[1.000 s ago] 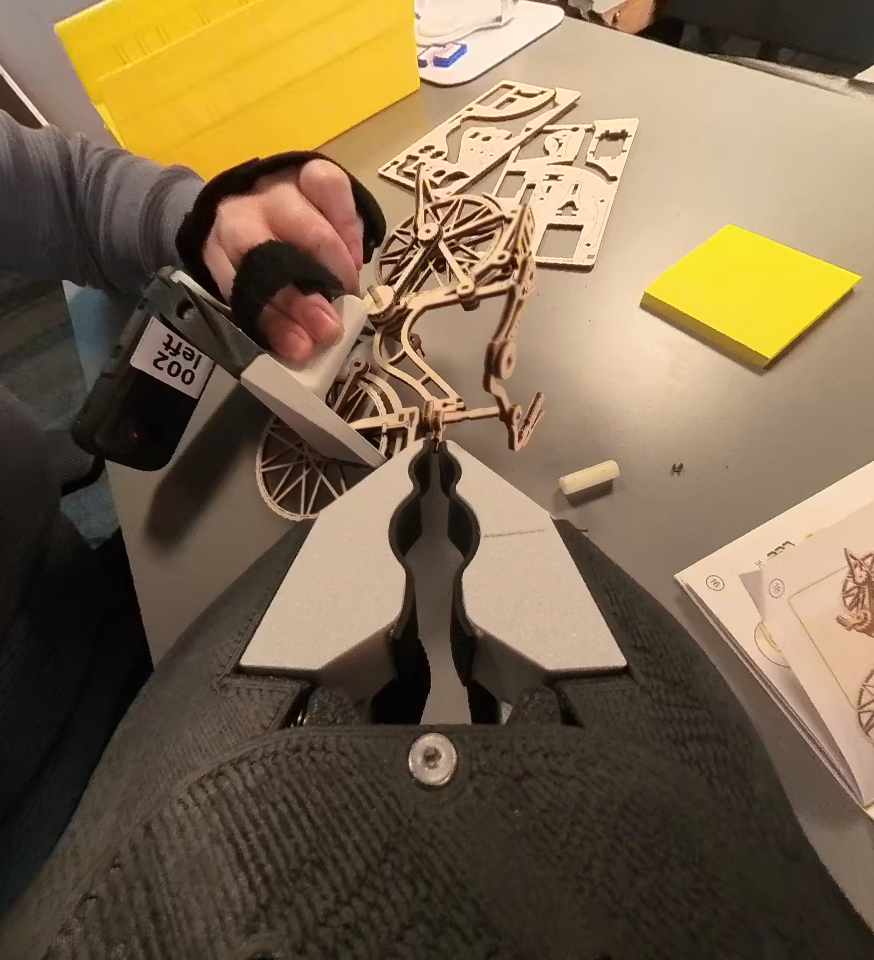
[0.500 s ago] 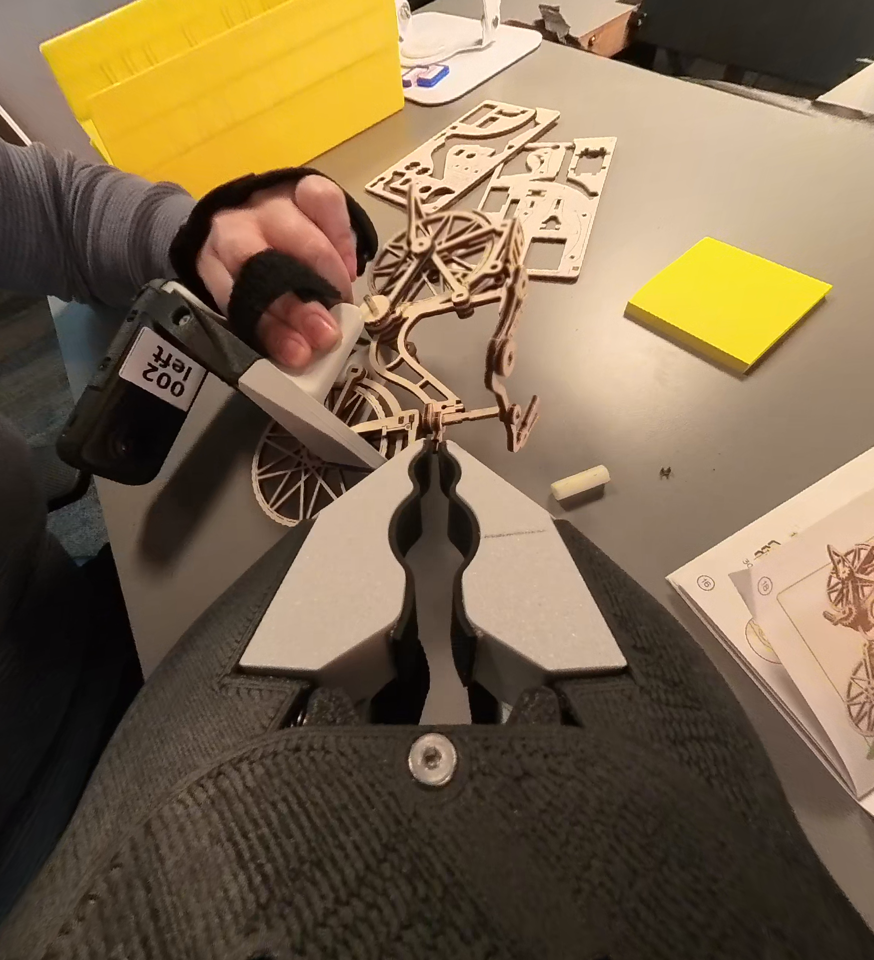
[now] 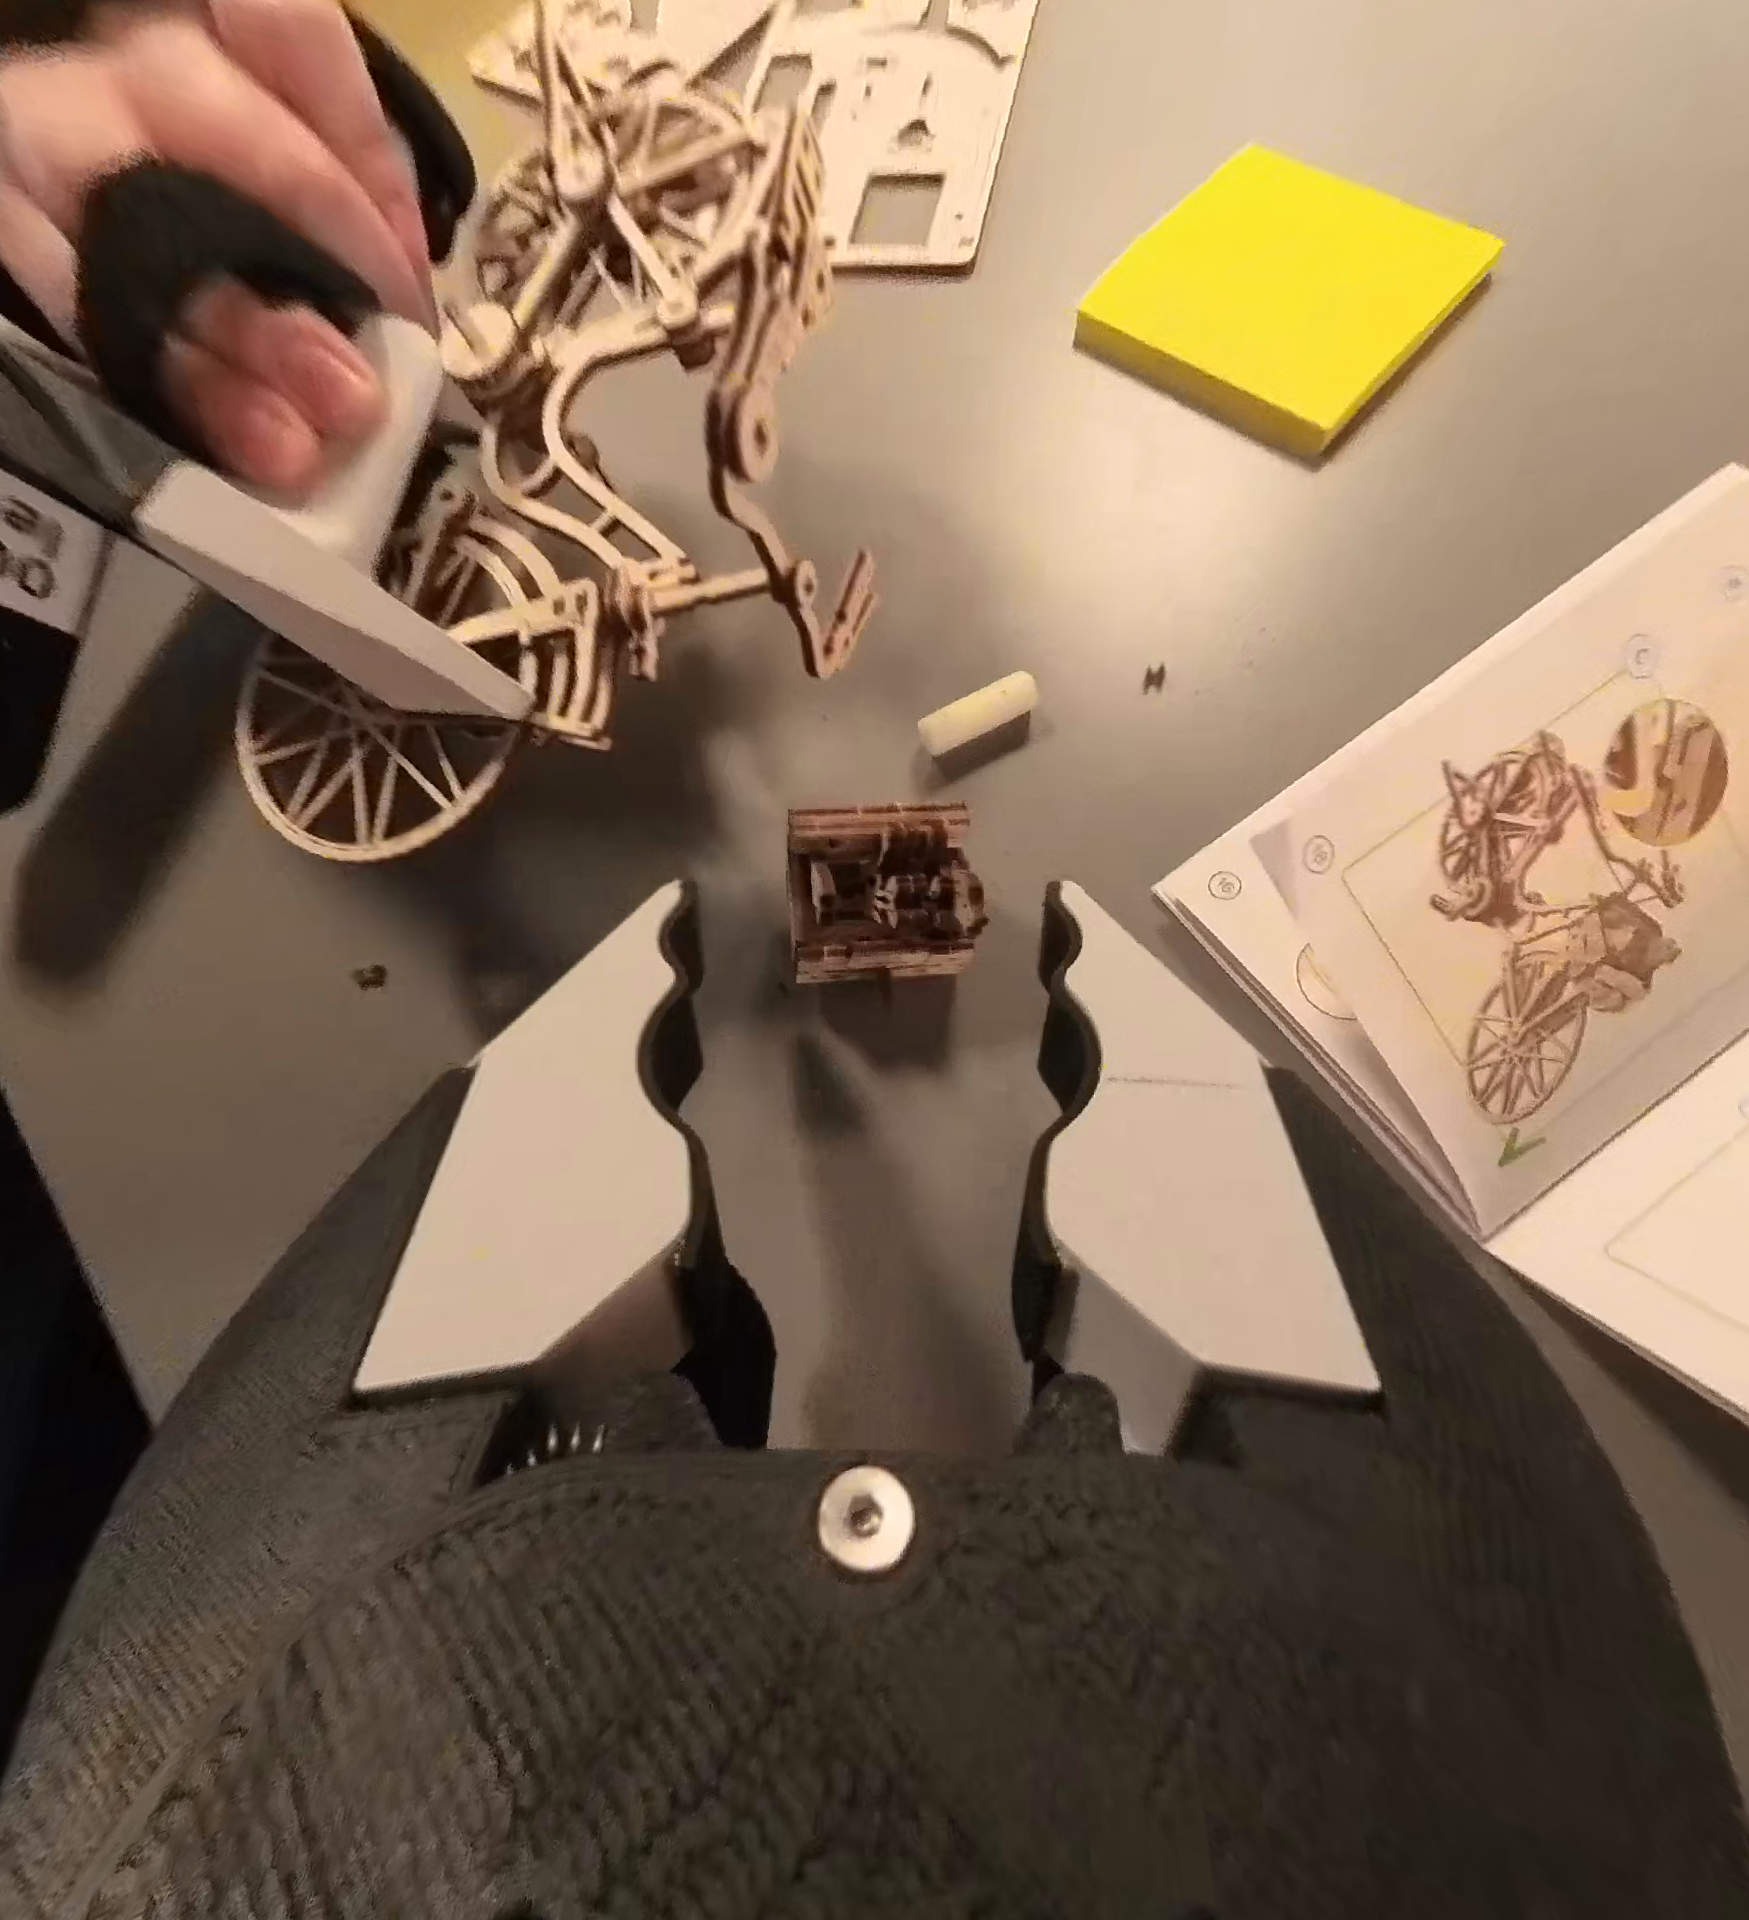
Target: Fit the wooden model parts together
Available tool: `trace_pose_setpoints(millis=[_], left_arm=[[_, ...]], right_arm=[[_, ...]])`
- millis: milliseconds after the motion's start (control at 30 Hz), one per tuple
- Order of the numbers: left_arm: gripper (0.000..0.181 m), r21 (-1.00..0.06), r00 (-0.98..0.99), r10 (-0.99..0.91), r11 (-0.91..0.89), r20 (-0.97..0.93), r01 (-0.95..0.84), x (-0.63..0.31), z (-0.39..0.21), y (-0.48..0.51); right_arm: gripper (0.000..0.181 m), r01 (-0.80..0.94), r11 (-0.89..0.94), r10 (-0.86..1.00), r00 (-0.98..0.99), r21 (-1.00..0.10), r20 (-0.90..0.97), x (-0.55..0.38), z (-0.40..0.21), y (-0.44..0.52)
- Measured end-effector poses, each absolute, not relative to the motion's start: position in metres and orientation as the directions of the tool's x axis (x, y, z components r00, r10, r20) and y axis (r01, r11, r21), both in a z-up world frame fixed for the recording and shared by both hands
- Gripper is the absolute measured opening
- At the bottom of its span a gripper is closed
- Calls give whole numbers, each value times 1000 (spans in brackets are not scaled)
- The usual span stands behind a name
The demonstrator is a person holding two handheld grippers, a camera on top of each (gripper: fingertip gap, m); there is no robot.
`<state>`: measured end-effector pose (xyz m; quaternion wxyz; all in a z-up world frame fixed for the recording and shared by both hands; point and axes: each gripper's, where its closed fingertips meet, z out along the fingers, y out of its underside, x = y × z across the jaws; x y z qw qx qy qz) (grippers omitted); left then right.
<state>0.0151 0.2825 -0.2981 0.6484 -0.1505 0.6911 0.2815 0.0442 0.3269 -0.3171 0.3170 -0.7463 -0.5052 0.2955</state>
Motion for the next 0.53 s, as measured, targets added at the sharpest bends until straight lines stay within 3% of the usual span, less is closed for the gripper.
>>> trace_pose_setpoints(millis=[133,200,233,400,533], left_arm=[[7,200,-123,158,798,-980,-569,16,-300,282],[7,200,-125,156,798,-980,-569,16,-300,282],[8,199,-126,154,798,-980,-570,16,-301,283],[7,180,-141,121,805,-983,-565,16,-306,285],[8,163,-118,116,802,-986,-575,16,-302,286]], right_arm=[[62,647,-264,949,307,-715,-73,42,-334,332],[37,646,-299,943,313,-702,-114,40,-338,332],[37,620,-341,928,344,-707,-146,40,-337,336],[37,275,-651,747,397,-708,-533,27,-310,338],[36,38,-879,474,185,-476,-861,21,-288,327]])
